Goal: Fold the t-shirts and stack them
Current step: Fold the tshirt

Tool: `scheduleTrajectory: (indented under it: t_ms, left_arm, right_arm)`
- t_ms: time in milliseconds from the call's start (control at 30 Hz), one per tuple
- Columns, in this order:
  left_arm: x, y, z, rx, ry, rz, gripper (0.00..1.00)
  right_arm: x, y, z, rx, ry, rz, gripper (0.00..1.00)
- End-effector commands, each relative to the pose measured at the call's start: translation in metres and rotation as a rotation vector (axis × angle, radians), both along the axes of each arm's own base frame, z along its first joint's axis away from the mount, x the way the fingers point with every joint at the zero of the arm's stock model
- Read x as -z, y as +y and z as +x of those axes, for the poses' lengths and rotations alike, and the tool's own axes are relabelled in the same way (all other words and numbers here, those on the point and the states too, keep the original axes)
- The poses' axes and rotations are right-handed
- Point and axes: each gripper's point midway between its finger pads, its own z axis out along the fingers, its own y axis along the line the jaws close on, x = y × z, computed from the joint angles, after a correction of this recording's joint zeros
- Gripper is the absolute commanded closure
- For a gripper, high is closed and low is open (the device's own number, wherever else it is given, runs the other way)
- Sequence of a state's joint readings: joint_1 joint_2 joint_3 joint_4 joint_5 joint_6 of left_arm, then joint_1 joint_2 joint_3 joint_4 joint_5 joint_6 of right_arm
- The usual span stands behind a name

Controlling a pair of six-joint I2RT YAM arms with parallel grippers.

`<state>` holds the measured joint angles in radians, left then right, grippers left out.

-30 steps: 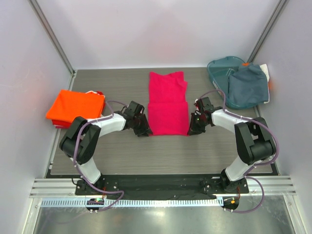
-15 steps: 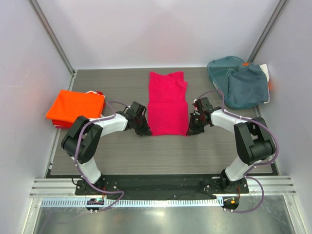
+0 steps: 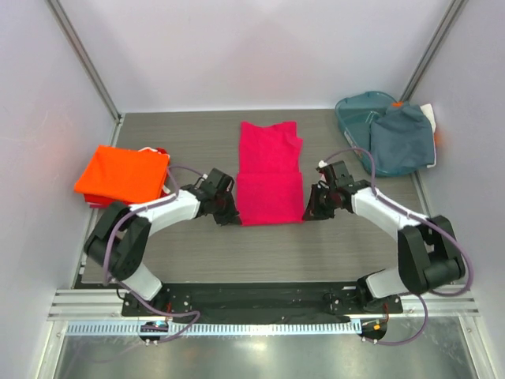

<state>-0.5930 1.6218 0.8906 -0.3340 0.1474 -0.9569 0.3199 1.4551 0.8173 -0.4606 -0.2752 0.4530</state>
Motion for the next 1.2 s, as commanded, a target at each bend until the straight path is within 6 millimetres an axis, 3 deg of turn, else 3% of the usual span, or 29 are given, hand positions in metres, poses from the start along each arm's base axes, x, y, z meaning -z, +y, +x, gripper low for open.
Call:
scheduleTrajectory:
  t_ms: [0, 100, 400, 600, 800, 967, 1167]
  left_arm:
    - [-0.021, 0.007, -0.02, 0.038, -0.024, 0.028, 1.0]
    - [-0.035, 0.005, -0.038, 0.055, -0.048, 0.002, 1.0]
    - [-0.048, 0.001, -0.1, 0.059, -0.052, -0.074, 1.0]
    - [-0.084, -0.002, -0.126, 0.044, -0.11, -0.162, 1.0]
    - [-0.109, -0.003, -0.132, 0.033, -0.131, -0.227, 1.0]
    - [-0.138, 0.007, -0.117, -0.014, -0.198, -0.208, 1.0]
    - [-0.15, 0.014, -0.096, -0.028, -0.205, -0.183, 1.0]
  right_arm:
    - [-0.027, 0.003, -0.013, 0.002, -0.045, 0.054, 0.99]
    - [-0.032, -0.001, -0.033, 0.004, -0.031, 0.063, 0.99]
    - [-0.073, -0.006, -0.078, 0.038, -0.096, 0.154, 0.99]
    - [-0.099, -0.011, -0.103, 0.061, -0.136, 0.201, 0.99]
    - [-0.126, -0.019, -0.102, 0.094, -0.195, 0.187, 0.99]
    - [-0.145, -0.024, -0.08, 0.152, -0.234, 0.148, 0.99]
    - [-0.165, -0.02, -0.048, 0.17, -0.264, 0.121, 0.99]
